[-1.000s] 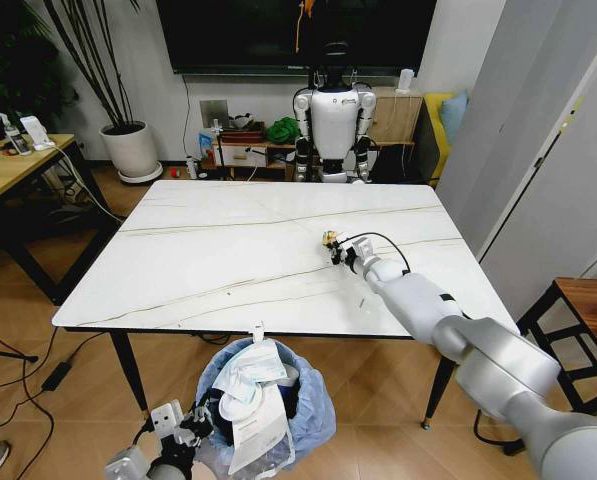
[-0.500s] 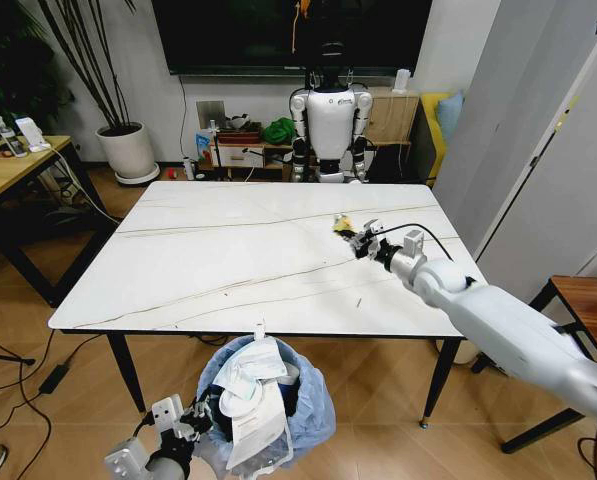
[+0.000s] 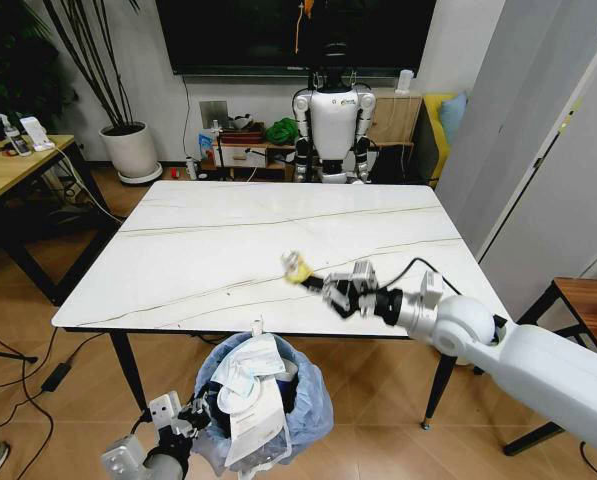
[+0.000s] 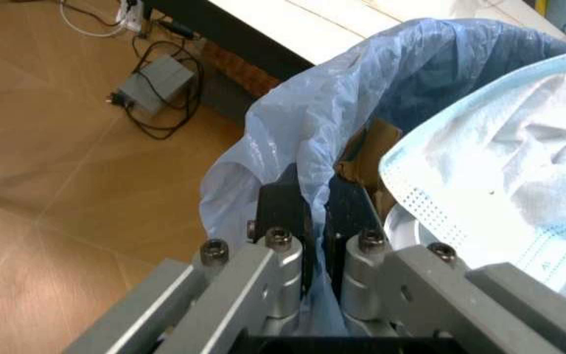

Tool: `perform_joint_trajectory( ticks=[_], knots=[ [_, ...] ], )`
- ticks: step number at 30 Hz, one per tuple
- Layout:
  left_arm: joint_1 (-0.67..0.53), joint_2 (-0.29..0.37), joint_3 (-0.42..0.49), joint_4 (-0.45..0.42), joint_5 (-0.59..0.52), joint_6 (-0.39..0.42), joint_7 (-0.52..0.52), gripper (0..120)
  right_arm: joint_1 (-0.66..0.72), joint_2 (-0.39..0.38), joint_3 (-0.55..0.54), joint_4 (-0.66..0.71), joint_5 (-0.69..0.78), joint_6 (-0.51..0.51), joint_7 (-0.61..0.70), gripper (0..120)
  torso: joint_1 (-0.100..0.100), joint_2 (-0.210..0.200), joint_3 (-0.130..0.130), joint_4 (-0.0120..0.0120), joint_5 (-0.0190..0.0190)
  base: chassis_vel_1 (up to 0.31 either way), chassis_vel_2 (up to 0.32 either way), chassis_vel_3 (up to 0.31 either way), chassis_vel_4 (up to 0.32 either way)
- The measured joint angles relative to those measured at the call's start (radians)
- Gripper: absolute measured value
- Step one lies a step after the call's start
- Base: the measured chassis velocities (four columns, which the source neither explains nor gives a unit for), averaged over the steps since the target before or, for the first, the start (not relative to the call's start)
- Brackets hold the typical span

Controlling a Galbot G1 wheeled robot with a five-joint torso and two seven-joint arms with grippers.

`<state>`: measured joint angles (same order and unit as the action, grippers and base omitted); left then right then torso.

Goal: Pick up the trash bin and place the trash from the table into it.

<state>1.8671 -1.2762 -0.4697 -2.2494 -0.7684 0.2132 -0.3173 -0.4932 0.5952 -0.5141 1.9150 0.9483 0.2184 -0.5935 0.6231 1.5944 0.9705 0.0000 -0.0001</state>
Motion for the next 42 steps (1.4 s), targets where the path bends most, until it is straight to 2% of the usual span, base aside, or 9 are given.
perform_joint_trajectory(
  ticks=[8,11,19,27,34,35,41,42],
  knots=[
    [0.000,-0.014,-0.010,-0.013,-0.001,0.002,0.001,0,0.005,0.071,-0.104,-0.027,-0.081,0.017,-0.049,0,0.000,0.000,0.000,0.0000,0.0003,0.000,0.000,0.000,0.000],
    [-0.002,-0.018,-0.011,-0.014,0.000,0.003,0.002,0,0.010,0.130,-0.155,-0.075,-0.128,0.014,-0.048,0,0.000,0.000,0.000,0.0001,0.0001,0.000,0.000,0.000,0.000],
    [-0.007,-0.026,-0.009,-0.014,0.000,0.004,0.002,0,0.004,0.175,-0.166,-0.164,-0.186,0.031,-0.046,0,0.000,0.000,0.000,-0.0001,0.0001,0.000,0.000,0.000,0.000],
    [-0.008,-0.024,-0.007,-0.011,0.000,0.004,0.002,0,-0.005,0.184,-0.159,-0.197,-0.203,0.037,-0.045,0,0.000,0.000,0.000,-0.0001,0.0001,0.000,0.000,0.000,0.000],
    [-0.003,-0.024,-0.007,-0.007,0.002,0.004,0.002,0,-0.038,0.170,-0.134,-0.201,-0.228,0.049,-0.045,27,0.000,0.000,0.000,-0.0002,0.0000,0.000,0.000,0.000,0.000],
    [-0.003,-0.024,-0.007,-0.007,0.002,0.004,0.002,0,-0.038,0.170,-0.134,-0.201,-0.228,0.049,-0.045,27,0.000,0.000,0.000,-0.0002,0.0000,0.000,0.000,0.000,0.000],
    [0.000,-0.021,-0.009,-0.007,0.006,0.004,0.002,0,-0.038,0.146,-0.122,-0.202,-0.227,0.064,-0.047,54,0.000,0.000,0.000,-0.0001,0.0000,0.000,0.000,0.000,0.000],
    [0.000,-0.021,-0.009,-0.007,0.006,0.004,0.002,0,-0.038,0.146,-0.122,-0.202,-0.227,0.064,-0.047,54,0.000,0.000,0.000,-0.0001,0.0000,0.000,0.000,0.000,0.000]
  ],
)
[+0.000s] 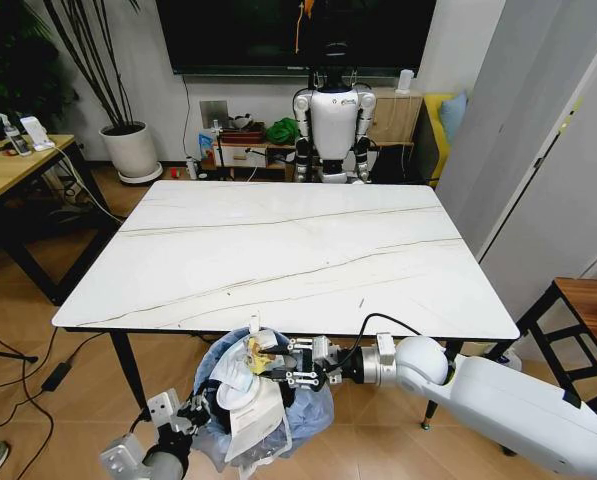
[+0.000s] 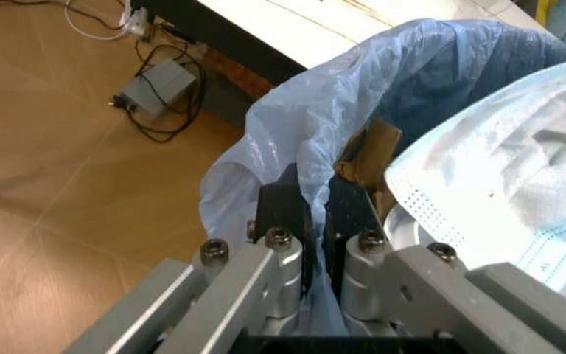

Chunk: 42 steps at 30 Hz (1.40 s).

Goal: Pick up the trash bin and place the trash from the table into it.

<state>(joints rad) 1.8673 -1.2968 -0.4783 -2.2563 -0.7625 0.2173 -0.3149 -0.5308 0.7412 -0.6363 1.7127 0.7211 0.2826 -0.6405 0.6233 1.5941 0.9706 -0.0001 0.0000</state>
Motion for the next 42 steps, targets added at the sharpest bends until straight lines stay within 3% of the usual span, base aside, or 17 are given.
perform_joint_trajectory(
  ticks=[6,12,31,35,42],
  knots=[
    [-0.001,0.002,-0.004,-0.001,0.000,-0.001,0.000,0,-0.019,-0.030,0.015,0.026,-0.010,0.012,-0.002,80,0.000,0.000,0.000,0.0000,0.0001,0.000,0.000,0.000,0.000],
    [-0.002,-0.007,-0.004,-0.001,0.002,-0.001,0.000,0,-0.042,-0.043,0.029,0.027,-0.029,0.025,-0.005,98,0.000,0.000,0.000,0.0000,0.0000,0.000,0.000,0.000,0.000],
    [0.001,-0.010,-0.009,0.007,0.011,-0.004,0.001,0,-0.039,-0.104,0.055,0.078,0.018,0.038,0.019,100,0.000,0.000,0.000,0.0000,-0.0001,0.000,0.000,0.000,0.000],
    [0.002,-0.013,-0.007,0.011,0.014,-0.004,0.002,0,-0.044,-0.114,0.063,0.093,0.057,0.029,0.073,100,0.000,0.000,0.000,0.0000,0.0002,0.000,0.000,0.000,0.000],
    [0.004,-0.011,-0.005,0.007,0.019,-0.006,0.003,0,-0.076,-0.128,0.168,0.087,0.243,-0.008,0.327,100,0.000,0.000,0.000,0.0002,0.0002,0.000,0.000,0.000,0.000]
  ],
)
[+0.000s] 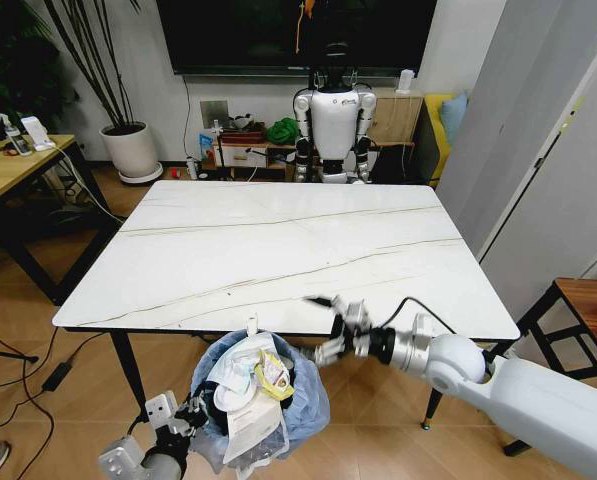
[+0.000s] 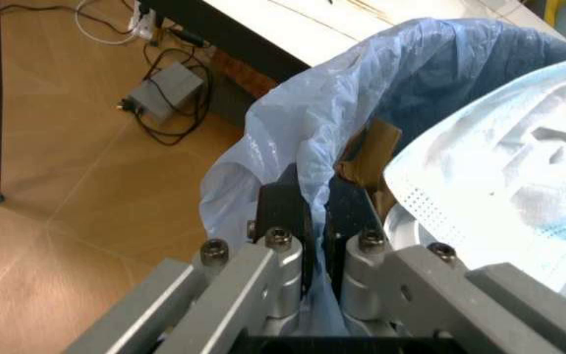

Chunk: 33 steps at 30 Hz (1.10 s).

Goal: Pick up the trash bin and place the trash from the table into it.

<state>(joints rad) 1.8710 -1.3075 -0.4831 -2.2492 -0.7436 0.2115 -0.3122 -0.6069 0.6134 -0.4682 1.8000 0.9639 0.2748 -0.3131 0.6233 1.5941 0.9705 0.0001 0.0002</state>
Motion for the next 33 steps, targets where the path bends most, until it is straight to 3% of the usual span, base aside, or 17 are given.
perform_joint_trajectory(
  ticks=[10,11,13,22,28,33],
  knots=[
    [0.001,0.000,0.005,0.007,0.014,-0.006,0.007,0,-0.199,0.007,0.278,-0.060,0.024,-0.021,0.122,100,0.000,0.000,0.000,-0.0001,0.0001,0.000,0.000,0.000,0.000],
    [0.000,0.002,0.005,0.010,0.016,-0.007,0.008,0,-0.274,0.017,0.377,-0.079,0.005,-0.031,0.128,100,0.000,0.000,0.000,-0.0005,0.0006,0.000,0.000,0.000,0.000],
    [-0.001,0.005,0.005,0.012,0.016,-0.008,0.010,0,-0.323,0.024,0.450,-0.088,-0.015,-0.038,0.139,100,0.000,0.000,0.000,0.0000,-0.0003,0.000,0.000,0.000,0.000],
    [-0.002,0.008,0.003,0.016,0.016,-0.009,0.012,0,-0.411,0.044,0.586,-0.106,-0.067,-0.038,0.150,100,0.000,0.000,0.000,-0.0003,-0.0002,0.000,0.000,0.000,0.000],
    [-0.001,0.022,-0.004,0.014,0.019,-0.010,0.015,0,-0.730,0.123,0.961,-0.045,-0.121,-0.069,0.075,100,0.000,0.000,0.000,-0.0006,-0.0002,0.000,0.000,0.000,0.000],
    [0.007,0.027,-0.010,0.011,0.027,-0.011,0.015,0,-0.852,0.193,1.111,-0.009,-0.167,-0.035,0.060,100,0.000,0.000,0.000,-0.0004,-0.0002,0.000,0.000,0.000,0.000]
  ],
)
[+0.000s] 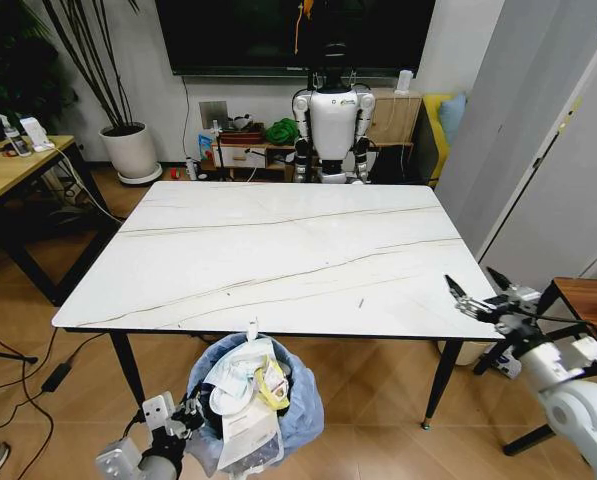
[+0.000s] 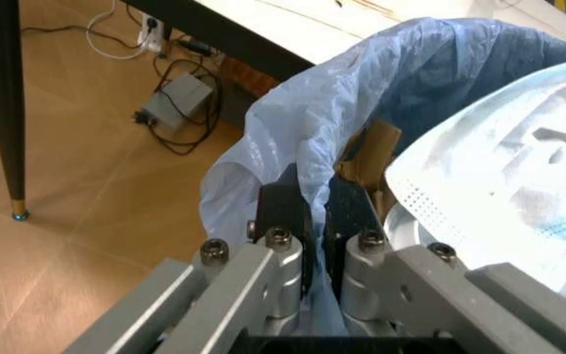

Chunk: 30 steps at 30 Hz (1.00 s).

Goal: Pick up the trash bin and place the trash from the table into it.

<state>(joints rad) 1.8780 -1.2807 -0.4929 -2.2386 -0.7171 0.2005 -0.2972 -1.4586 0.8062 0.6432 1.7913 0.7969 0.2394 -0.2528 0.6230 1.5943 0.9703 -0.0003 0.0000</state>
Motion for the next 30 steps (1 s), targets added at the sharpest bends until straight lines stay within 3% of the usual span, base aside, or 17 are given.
perform_joint_trajectory(
  ticks=[12,30],
  knots=[
    [0.020,0.016,-0.008,-0.012,0.013,-0.007,0.001,0,-0.198,0.183,0.292,0.024,-0.091,0.059,-0.067,100,0.000,0.000,0.000,0.0004,-0.0001,0.000,0.000,0.000,0.000],
    [0.017,0.032,-0.005,-0.012,0.000,-0.004,-0.008,0,-0.384,0.286,0.349,0.005,-0.142,0.185,-0.132,100,0.000,0.000,0.000,0.0002,-0.0003,0.000,0.000,0.000,0.000]
  ],
)
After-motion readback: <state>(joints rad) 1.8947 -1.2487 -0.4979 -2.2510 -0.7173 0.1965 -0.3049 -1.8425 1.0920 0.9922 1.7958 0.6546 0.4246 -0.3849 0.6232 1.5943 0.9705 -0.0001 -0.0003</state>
